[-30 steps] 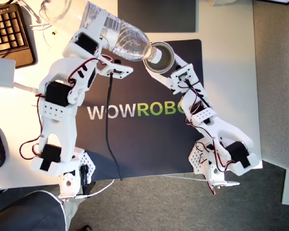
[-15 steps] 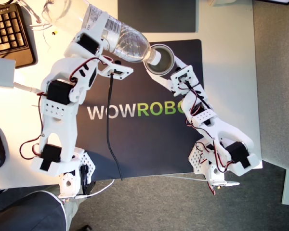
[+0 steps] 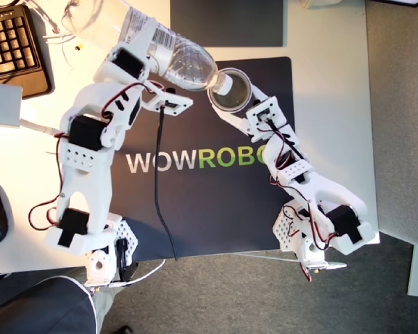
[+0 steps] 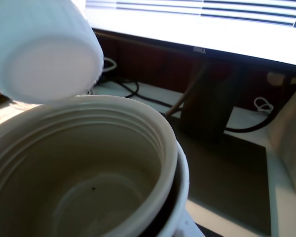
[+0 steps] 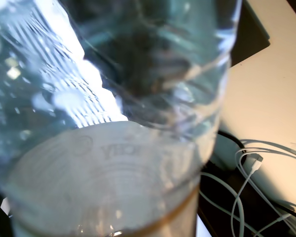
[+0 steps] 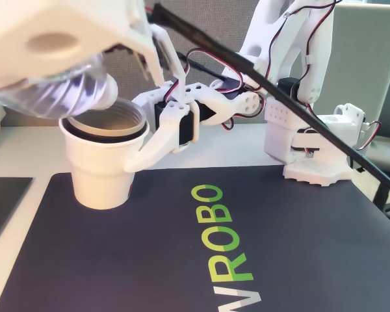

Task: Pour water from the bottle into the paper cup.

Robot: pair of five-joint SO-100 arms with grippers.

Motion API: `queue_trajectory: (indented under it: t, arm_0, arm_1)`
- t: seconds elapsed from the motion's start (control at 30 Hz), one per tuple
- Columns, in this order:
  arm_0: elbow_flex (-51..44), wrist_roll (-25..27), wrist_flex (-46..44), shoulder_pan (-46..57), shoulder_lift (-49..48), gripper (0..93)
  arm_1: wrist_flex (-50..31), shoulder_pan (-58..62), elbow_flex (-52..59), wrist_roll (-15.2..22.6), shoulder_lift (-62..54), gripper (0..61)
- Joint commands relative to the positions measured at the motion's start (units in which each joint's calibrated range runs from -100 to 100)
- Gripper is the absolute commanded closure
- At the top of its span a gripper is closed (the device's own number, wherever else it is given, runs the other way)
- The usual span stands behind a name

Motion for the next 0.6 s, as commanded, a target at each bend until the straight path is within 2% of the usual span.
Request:
queue_trajectory:
  t: [0.0, 0.57]
  arm_0:
    - [-0.5, -0.1, -0.4, 0.6, -9.4, 92.7]
    - [0.6, -0.1, -0.5, 0.6, -9.6, 92.7]
  arm_1:
    - [-2.8, -0.9, 0.1, -0.4, -5.6, 61.1]
    - [-2.9, -1.0, 0.7, -0.6, -6.1, 61.1]
